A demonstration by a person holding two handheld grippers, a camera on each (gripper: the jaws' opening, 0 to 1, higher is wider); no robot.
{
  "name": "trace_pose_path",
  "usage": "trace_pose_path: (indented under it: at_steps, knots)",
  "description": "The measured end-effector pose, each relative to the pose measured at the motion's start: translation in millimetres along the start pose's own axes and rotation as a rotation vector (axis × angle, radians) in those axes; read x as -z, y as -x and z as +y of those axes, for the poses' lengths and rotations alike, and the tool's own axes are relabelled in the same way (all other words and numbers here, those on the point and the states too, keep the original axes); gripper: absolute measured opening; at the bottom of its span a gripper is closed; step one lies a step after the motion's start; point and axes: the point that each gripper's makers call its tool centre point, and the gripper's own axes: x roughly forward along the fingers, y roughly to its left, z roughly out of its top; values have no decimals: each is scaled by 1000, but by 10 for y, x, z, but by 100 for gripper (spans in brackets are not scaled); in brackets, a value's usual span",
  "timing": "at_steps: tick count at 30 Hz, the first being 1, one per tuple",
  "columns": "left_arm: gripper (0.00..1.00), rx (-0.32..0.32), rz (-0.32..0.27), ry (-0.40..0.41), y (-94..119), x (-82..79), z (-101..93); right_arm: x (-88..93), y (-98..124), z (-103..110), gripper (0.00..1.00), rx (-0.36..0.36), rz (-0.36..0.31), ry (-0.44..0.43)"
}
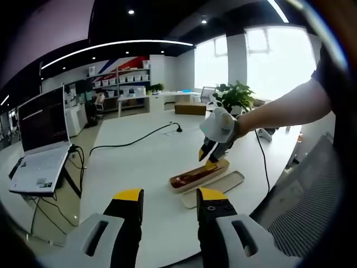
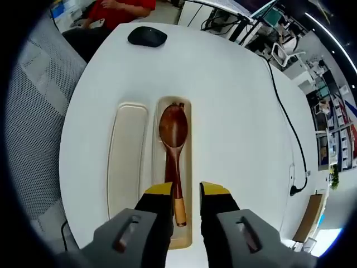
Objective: Arrange the utensils inside the cutlery case until each visible utensil rests in its matching compartment.
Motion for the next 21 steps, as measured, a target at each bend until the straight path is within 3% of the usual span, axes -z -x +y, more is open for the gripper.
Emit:
trace_pose_path:
  at_steps: [4, 7, 16, 18, 19, 21]
  knots:
    - [41, 5, 3, -6, -4, 7, -7, 83, 98, -17, 17, 20, -5, -34]
    - [41, 4, -11, -5, 4, -22, -15, 153, 203, -6, 19, 43, -40, -113]
    - [41, 5, -16, -30, 2, -52, -37, 565, 526, 155, 23, 94, -56, -225]
    - [41, 20, -22, -29, 0, -60, -64, 649, 613, 204, 22, 108, -60, -247]
    - [41, 60, -58, -10, -2, -116, -129, 698, 665, 228, 22, 121, -68, -268]
    - [41, 51, -54, -22, 7, -110, -110, 771, 753, 287, 22, 145, -85, -317]
